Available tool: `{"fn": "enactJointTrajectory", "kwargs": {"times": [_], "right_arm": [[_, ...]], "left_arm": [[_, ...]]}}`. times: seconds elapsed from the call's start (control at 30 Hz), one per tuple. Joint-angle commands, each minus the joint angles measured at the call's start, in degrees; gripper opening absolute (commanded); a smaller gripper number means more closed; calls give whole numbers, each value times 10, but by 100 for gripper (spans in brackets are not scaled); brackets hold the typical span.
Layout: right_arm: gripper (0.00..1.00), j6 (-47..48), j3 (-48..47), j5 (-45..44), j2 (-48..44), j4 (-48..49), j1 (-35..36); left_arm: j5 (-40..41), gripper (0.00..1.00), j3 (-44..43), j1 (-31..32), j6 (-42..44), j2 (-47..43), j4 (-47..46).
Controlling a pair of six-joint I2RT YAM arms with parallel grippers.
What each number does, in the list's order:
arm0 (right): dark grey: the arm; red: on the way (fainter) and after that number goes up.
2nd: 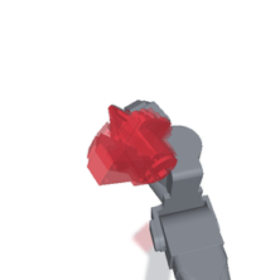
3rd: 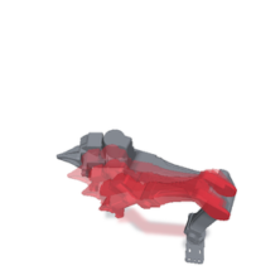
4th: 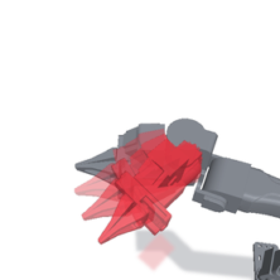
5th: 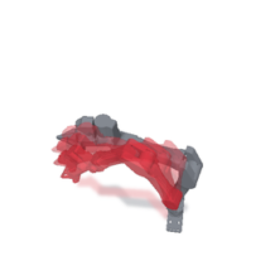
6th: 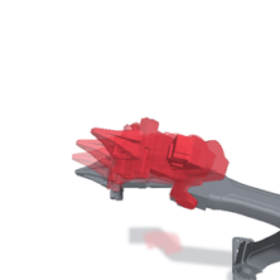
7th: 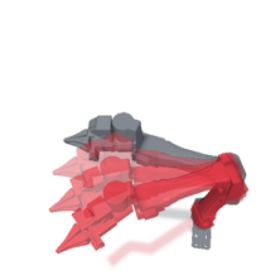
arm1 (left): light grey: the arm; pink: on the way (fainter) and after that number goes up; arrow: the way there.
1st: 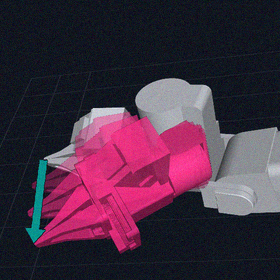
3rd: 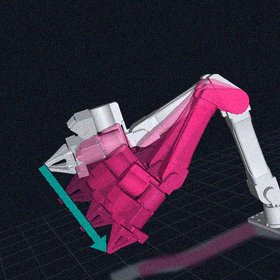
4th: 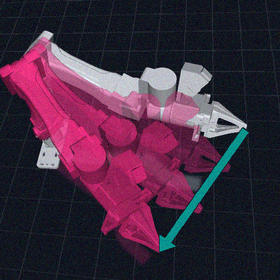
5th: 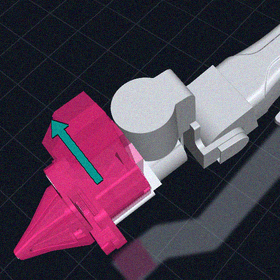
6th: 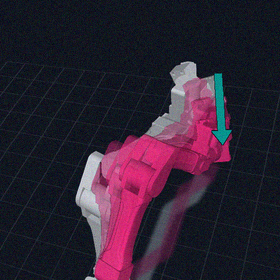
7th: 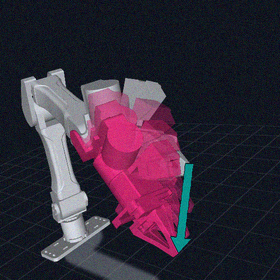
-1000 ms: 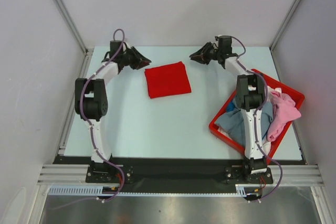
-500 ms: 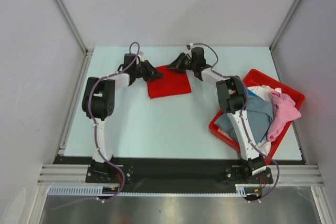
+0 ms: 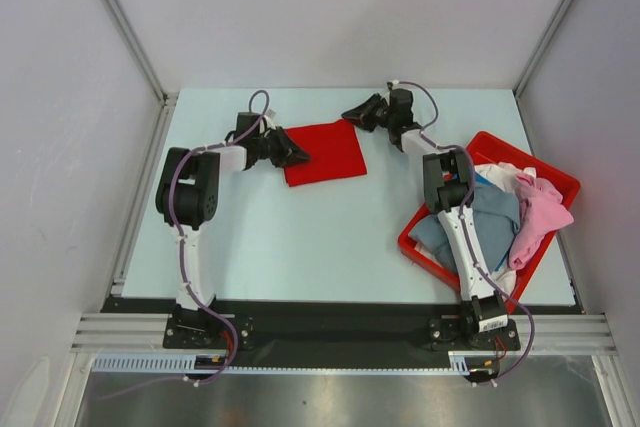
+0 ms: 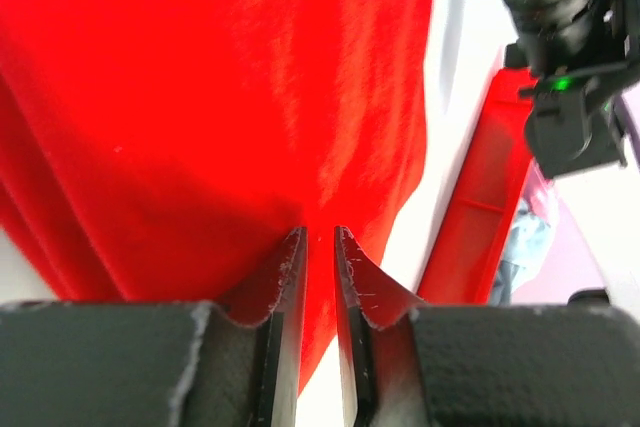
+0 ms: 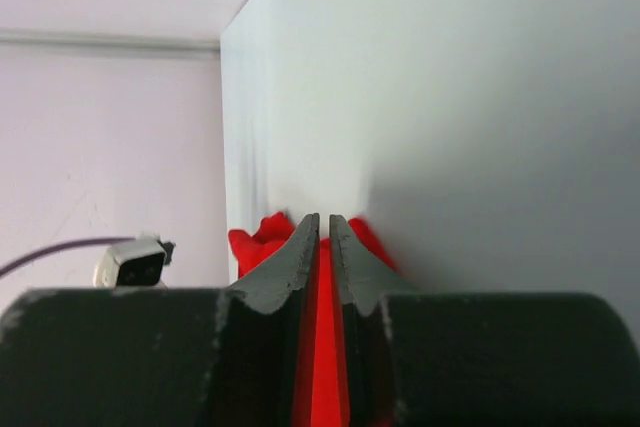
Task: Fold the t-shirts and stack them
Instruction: Fold the tshirt
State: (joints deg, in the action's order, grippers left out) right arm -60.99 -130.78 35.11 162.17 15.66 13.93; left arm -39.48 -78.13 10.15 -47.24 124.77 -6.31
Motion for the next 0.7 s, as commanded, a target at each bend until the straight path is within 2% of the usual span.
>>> {"fn": "enactJointTrajectory", "kwargs": {"times": [0.0,0.13,0.3,0.4,0.43,0.57,0.67], "right_arm": [[14,-8,-51,-17,18,-8,-10],[13,3,-55,1,-7,-42,-20],[15,68,-4,19,-115,-126,-34],[16,112,51,34,-186,-154,-36],[16,124,97,40,-206,-176,-35],[17,120,216,72,-282,-136,-22],[17,111,288,97,-311,-95,1]], "left_arm": [[-16,21,17,0,38,-22,7],[-14,23,0,0,79,-49,59],[-33,27,2,0,75,-97,87],[-39,27,41,0,55,-122,49],[-38,27,69,0,44,-128,39],[-61,26,147,0,-11,-135,-73],[-65,24,183,0,-33,-124,-102]]}}
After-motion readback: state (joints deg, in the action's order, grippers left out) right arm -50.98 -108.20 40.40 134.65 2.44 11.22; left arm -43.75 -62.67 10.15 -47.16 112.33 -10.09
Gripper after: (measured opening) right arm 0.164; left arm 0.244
